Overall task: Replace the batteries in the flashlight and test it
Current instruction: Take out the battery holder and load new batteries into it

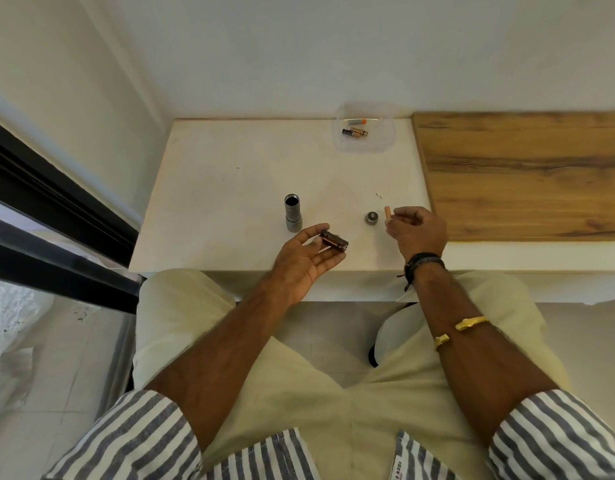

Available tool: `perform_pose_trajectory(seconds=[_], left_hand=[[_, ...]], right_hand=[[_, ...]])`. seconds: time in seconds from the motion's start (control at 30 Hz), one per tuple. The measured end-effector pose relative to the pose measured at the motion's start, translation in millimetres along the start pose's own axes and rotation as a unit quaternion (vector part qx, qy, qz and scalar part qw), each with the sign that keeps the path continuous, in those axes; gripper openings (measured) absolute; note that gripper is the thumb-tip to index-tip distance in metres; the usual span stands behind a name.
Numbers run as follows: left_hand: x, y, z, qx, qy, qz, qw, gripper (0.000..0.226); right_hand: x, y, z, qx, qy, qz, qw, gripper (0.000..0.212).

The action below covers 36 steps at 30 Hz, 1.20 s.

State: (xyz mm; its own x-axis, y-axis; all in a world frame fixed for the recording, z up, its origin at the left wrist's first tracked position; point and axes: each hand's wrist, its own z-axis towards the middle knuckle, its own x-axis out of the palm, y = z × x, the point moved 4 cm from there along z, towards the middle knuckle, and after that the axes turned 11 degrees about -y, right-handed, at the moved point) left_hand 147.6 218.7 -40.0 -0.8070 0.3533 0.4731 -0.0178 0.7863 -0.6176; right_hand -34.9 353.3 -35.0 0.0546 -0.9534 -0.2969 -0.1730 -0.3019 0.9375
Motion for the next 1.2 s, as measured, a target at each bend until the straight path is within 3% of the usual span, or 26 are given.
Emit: perform_pose_trajectory(seconds=[0.17, 0.47, 0.77, 0.83, 1.0, 1.2], left_hand=[[-2, 2, 0, 0.004, -0.016, 0.031, 0.999, 0.024], [4, 2, -7, -0.022, 0.049, 0.035, 0.998, 0.035], [5, -3, -9, 0.002, 0.081, 0.046, 0.996, 0.034], [5, -5, -8, 0.01, 0.077, 0.045, 0.996, 0.033], [4, -9, -6, 0.027, 0.055, 0.053, 0.997, 0.027], [0, -13, -5, 0.046, 0.033, 0.079, 0.995, 0.03]], right_hand=[[10, 5, 6, -0.119, -0.016, -0.144, 0.982, 0.018], [21, 4, 3, -0.18, 0.003, -0.201, 0.963, 0.015], [11, 21, -11, -0.212, -0.021, -0.163, 0.963, 0.023], [11, 32, -20, -0.23, 0.012, -0.135, 0.964, 0.017], [17, 46, -55, -0.267, 0.226, -0.126, 0.928, 0.018], [19, 54, -82, -0.364, 0.263, -0.171, 0.877, 0.031]])
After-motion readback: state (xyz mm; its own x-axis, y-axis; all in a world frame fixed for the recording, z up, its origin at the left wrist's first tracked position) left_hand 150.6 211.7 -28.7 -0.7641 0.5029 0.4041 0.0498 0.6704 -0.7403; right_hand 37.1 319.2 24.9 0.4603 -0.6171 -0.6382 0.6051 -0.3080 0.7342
